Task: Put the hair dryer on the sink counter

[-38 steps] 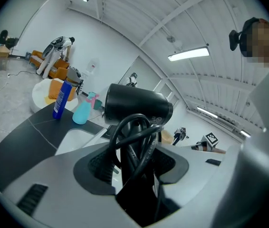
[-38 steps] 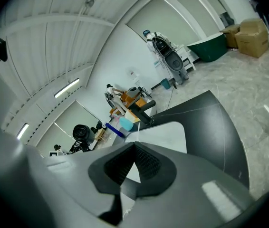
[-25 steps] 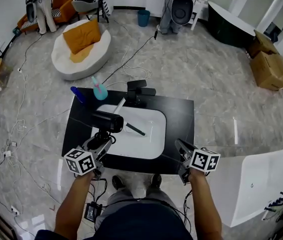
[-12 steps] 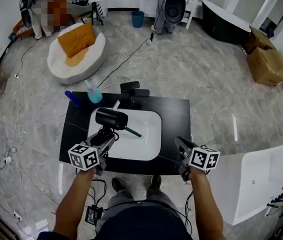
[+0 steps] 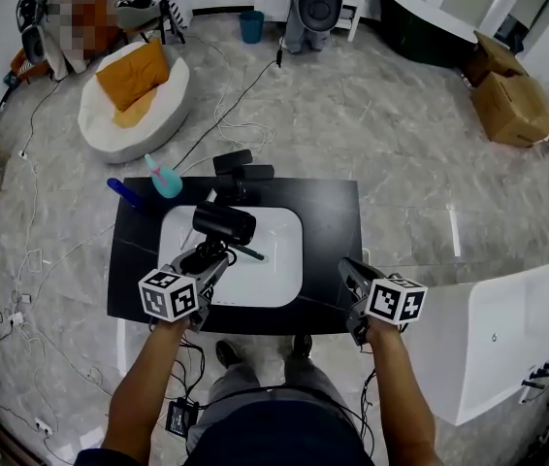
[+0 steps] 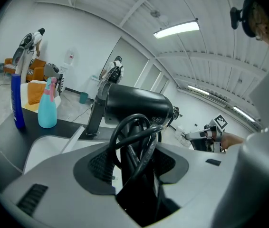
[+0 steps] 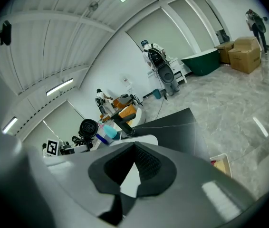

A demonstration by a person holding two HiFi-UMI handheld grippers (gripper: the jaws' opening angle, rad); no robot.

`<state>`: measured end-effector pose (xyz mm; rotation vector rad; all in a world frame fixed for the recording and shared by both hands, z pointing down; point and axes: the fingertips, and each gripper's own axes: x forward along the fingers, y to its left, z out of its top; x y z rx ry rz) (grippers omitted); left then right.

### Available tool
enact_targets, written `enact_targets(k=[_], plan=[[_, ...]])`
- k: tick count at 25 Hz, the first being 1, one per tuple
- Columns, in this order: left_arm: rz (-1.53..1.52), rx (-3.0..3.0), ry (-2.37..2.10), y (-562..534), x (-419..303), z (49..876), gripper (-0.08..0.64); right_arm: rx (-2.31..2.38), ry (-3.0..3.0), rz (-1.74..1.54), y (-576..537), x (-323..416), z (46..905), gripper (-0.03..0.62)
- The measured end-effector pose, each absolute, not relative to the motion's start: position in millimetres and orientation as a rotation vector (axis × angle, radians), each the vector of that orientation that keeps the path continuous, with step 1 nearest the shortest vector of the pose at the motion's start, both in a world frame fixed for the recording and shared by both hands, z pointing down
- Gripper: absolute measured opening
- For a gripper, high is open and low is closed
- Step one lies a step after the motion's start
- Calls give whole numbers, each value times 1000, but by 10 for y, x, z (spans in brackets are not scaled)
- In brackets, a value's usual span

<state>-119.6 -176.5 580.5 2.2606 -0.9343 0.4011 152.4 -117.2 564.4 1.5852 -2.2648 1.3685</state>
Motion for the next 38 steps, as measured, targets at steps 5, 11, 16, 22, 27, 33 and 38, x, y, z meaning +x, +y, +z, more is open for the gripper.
enact_targets(k=[5,11,16,22,27,33,38], plan=[[440,2274,-903,-1804,-967,5923,199,1601,-2258,1366,-1149,1654,5716,11],[469,2298,-865,-1859,-669,6006,199,1616,-2233,1361,-1084,1829,5795,11],[488,2307,-844,-1888,-454,6070,199,1630,-2211,1367,-997,1983,5854,11],[529,2319,-814,-1936,-298,6164,199,1638,-2199,1386,-993,2006,5940,11],[574,2318,-799,-1962,-200,6300,199,1632,-2192,1410,-973,2009,6035,11],[614,2298,-785,-1990,-149,6478,199,1632,-2165,1449,-930,2028,6190,11],[642,2273,-768,-1991,-139,6659,199,1626,-2145,1499,-921,1998,6328,11]])
